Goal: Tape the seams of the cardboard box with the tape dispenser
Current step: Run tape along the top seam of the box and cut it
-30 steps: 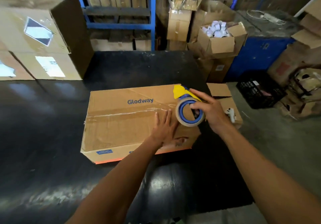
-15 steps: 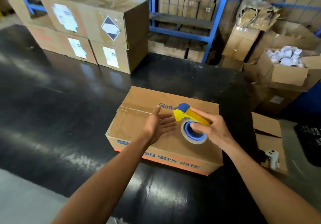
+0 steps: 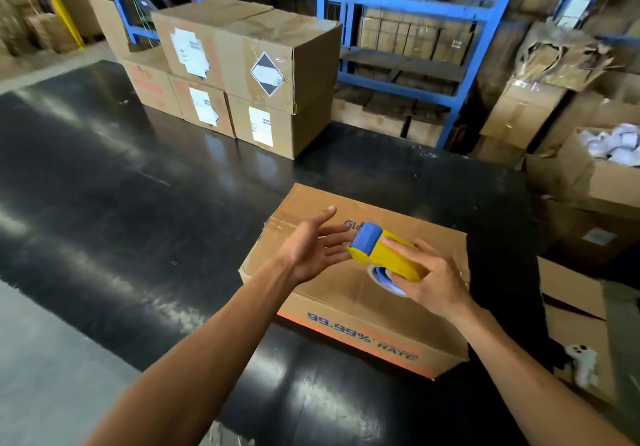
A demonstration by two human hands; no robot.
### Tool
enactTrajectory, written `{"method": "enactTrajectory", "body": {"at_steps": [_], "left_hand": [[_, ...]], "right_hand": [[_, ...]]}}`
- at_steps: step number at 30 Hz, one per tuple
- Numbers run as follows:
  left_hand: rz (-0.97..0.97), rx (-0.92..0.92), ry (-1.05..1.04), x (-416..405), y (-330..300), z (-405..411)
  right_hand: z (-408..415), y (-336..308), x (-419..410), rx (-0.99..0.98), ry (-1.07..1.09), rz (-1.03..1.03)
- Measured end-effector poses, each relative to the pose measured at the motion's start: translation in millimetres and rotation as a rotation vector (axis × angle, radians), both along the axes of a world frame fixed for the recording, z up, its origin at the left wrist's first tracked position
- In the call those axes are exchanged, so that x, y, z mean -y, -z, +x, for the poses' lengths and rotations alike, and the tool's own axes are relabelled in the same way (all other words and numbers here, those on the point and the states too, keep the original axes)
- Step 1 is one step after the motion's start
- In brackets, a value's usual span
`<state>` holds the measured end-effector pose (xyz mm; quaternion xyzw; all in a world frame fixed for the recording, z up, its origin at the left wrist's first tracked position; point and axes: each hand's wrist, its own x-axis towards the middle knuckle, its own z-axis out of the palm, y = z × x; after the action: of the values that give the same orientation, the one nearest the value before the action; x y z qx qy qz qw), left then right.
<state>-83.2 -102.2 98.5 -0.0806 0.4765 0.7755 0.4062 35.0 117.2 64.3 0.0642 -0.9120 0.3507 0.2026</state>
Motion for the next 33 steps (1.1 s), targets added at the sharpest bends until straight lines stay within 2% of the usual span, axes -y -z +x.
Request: {"method": "enactTrajectory", "body": {"at_steps": [3,8,15,20,26,29,33], "left_hand": [[0.009,0.013,-0.003,3.1,-2.6,-4.8],[-0.023,-0.016,0.052,4.1,-5.5,-13.2],[-0.113,-0.034,0.031,7.6,5.2,-28.6],[-0.194,-0.133,0.01,9.5,7.8,-33.6],[-0.17,-0.097,0.229,13.7,6.9,-37.7],[-0.258,-0.215,0.259,10.1,3.2,-39.2],[-0.562,-0.591,0.257,4.5,0.1,-43.4]], "right_hand": [[-3.8,-7.0,10.1,-0.057,0.01,-0.028],[-11.5,-9.7,18.6,-0.043,0.019,-0.097],[-18.0,-12.4,27.9,-0.041,-0.001,-0.052],[-23.3,-11.4,31.4,-0.039,0.004,-0.036],[-33.0,-14.6,28.6,-0.073,-0.002,-0.036],[-36.4,-16.4,28.9,-0.075,-0.031,0.004],[-39.6,-14.6,28.7,-0.048,-0.036,0.013]]}}
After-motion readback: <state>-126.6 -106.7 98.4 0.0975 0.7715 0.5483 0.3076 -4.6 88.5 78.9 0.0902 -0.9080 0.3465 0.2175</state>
